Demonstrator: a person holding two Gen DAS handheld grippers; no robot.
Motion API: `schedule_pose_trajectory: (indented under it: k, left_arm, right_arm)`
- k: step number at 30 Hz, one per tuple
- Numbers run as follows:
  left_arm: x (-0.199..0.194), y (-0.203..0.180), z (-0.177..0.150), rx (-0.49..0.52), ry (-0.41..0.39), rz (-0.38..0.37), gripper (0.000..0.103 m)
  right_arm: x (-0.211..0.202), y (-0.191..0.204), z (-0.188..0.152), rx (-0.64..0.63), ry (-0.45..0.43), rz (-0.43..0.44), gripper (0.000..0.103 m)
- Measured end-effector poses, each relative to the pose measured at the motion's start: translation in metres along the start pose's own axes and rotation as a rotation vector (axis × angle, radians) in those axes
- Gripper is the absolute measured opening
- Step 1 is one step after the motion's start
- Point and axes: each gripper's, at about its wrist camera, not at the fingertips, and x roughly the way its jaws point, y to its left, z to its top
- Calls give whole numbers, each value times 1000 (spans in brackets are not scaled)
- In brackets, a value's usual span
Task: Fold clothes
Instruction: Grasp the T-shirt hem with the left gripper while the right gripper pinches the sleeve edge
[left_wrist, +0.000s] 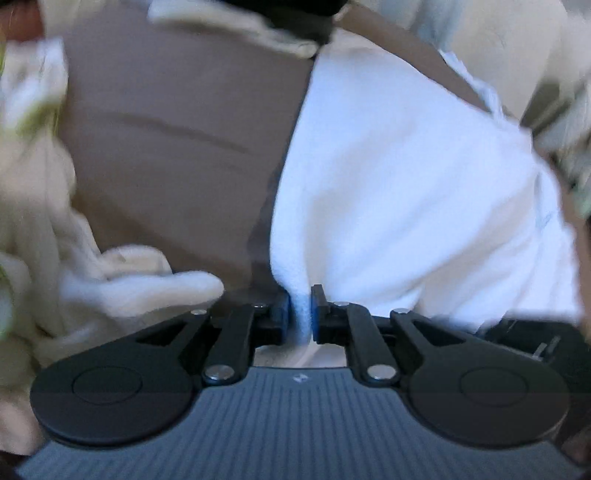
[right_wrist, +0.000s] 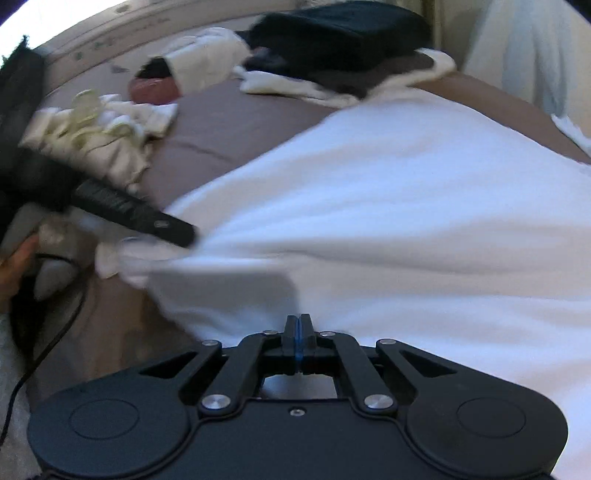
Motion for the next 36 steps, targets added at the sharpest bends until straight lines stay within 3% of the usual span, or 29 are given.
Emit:
schedule_pose_trajectory:
  k: [3, 7, 8, 11, 14, 18, 20, 22, 27, 31, 33, 36]
  left_arm:
    - [-4, 4, 6, -15, -16, -4, 11]
    - [-11, -2, 11, 18, -79, 74, 15]
    - [-12, -5, 11, 35, -95, 105, 18]
    - [-14, -12, 10, 109, -139, 201, 19]
    - [-16, -20, 7, 154, -153, 261, 22]
    - [-18, -20, 2, 143, -132, 263, 22]
    - [-17, -19, -2, 132, -122, 264, 27]
    - [-13, -19, -5, 127, -113, 273, 30]
    - [-1, -26, -9, 150, -95, 311, 31]
    - [0, -22, -10, 72, -97, 226, 26]
    - [2, -21, -11, 49, -92, 193, 19]
    - [1, -29, -15, 72, -108, 221, 14]
  right_arm:
    - [-4, 7, 3, -27, 4, 82, 2]
    - [-23, 4, 2, -26, 3, 92, 6]
    - [-33, 0, -2, -21, -5, 68, 11]
    - [-58, -21, -5, 23, -31, -45, 42]
    - [-109, -57, -24, 104, -58, -177, 46]
    - [-186, -118, -64, 211, -73, -377, 54]
    - [-223, -152, -90, 287, -70, -480, 57]
    - [-250, -184, -118, 403, -82, -515, 58]
    - [-262, -260, -171, 719, -138, -394, 58]
    - [-221, -294, -175, 774, -127, -287, 59]
    - [-188, -304, -168, 775, -103, -287, 57]
    - [-178, -297, -150, 658, -130, -436, 5]
